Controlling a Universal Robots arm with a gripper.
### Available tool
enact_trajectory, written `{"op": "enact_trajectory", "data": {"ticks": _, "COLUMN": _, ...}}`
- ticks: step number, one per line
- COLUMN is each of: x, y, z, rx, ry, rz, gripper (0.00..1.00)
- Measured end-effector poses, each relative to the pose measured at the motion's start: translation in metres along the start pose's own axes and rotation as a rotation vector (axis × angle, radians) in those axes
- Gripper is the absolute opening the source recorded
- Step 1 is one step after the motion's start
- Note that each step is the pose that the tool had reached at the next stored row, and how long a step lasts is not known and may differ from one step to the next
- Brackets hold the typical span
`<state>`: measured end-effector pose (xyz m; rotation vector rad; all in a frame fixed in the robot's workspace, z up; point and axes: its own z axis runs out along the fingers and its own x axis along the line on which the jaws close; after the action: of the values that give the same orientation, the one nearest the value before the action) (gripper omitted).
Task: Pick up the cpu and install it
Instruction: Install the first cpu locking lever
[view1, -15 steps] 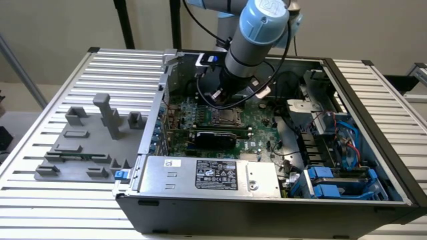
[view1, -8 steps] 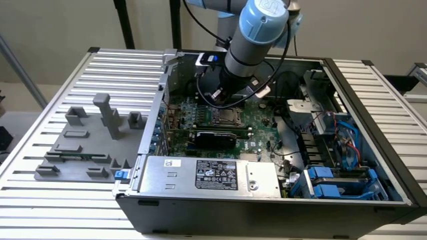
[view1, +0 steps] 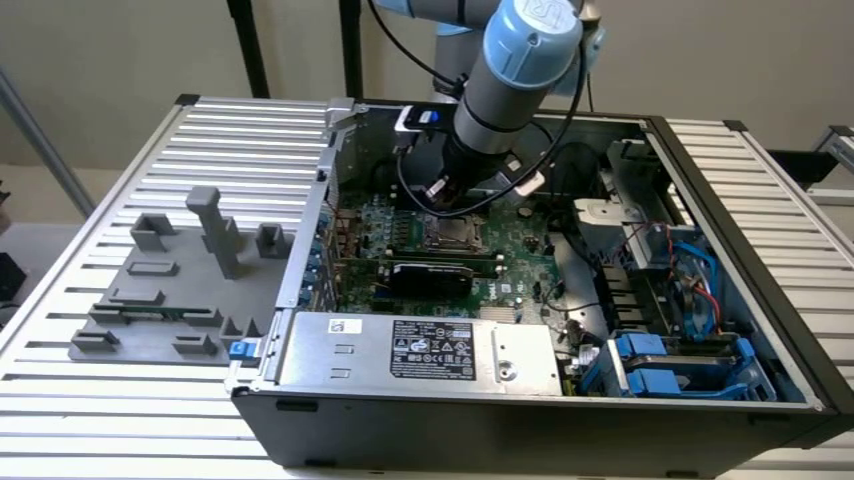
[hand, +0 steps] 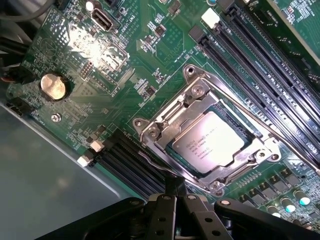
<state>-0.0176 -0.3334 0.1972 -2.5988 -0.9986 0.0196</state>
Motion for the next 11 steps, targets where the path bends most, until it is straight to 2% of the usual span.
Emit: {"op": "enact_trajectory", "data": {"ticks": 11, "x": 0.0042, "y": 0.0046, "z": -0.0005, "rx": 0.0003, "ry": -0.0002, "rz": 0.001, "gripper": 0.11}}
